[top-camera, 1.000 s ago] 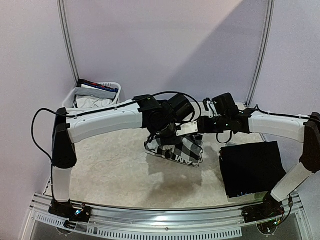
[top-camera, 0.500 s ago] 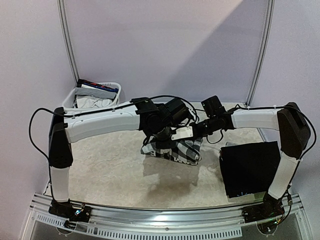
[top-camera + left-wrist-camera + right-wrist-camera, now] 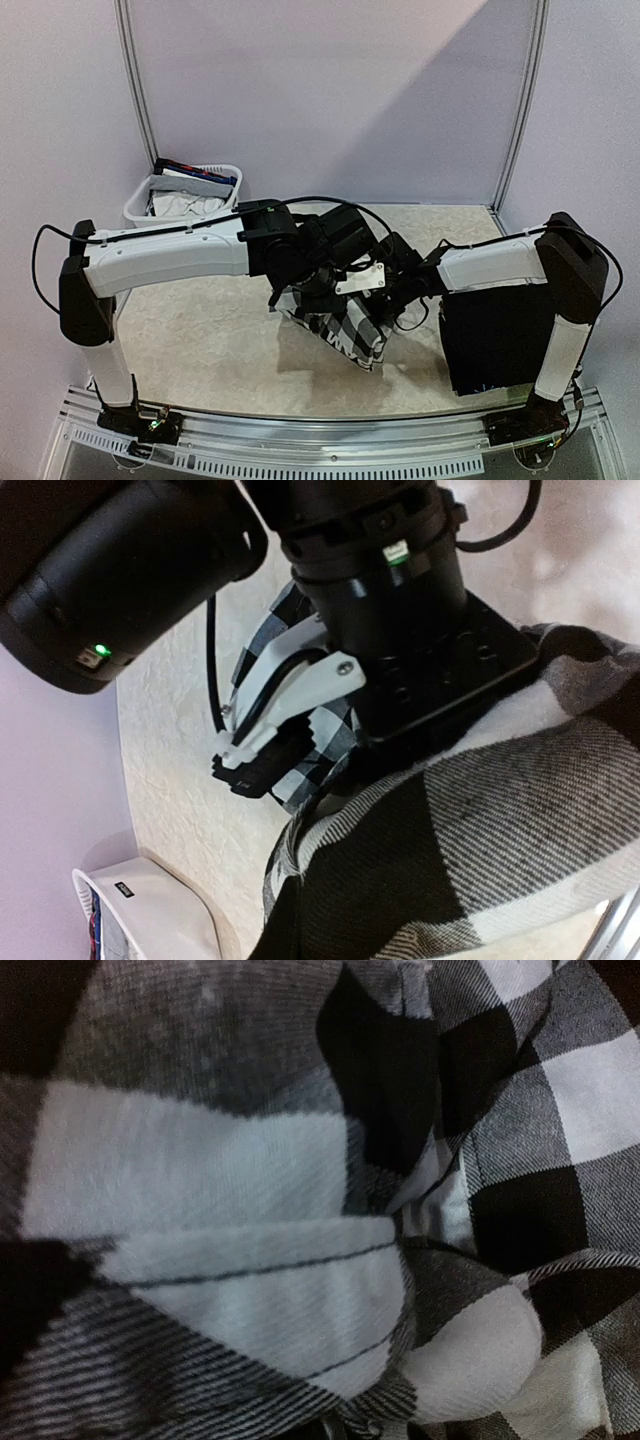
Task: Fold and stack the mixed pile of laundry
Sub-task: Fold the 2/3-rectangle-folded shirt at the center of the board.
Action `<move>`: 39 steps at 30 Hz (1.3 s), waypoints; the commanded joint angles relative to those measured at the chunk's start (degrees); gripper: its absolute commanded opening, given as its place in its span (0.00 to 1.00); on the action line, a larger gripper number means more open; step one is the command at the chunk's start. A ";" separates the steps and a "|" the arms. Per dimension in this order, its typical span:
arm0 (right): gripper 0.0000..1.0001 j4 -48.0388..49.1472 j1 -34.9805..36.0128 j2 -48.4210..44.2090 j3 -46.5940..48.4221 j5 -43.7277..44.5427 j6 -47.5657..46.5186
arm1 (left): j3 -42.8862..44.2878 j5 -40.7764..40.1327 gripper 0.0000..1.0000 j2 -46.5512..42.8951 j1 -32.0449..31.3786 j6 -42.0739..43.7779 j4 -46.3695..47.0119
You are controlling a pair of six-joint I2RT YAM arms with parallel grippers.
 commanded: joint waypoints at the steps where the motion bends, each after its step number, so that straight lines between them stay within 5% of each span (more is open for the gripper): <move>1: 0.23 -1.89 1.81 -6.37 -2.58 2.43 2.02 | 0.62 -2.31 0.00 -2.77 -1.98 -1.08 -0.44; 15: 0.30 -11.58 -1.45 -14.02 -1.75 27.13 7.94 | 6.03 1.74 0.00 4.56 0.91 3.83 0.17; 21: 0.30 -11.34 -2.84 -13.17 -2.40 27.81 8.48 | 10.46 4.19 0.00 8.52 2.97 5.41 -1.80; 39: 0.37 -8.24 -10.34 -23.58 -8.97 54.88 20.60 | 28.25 13.37 0.00 24.65 11.14 10.36 -6.61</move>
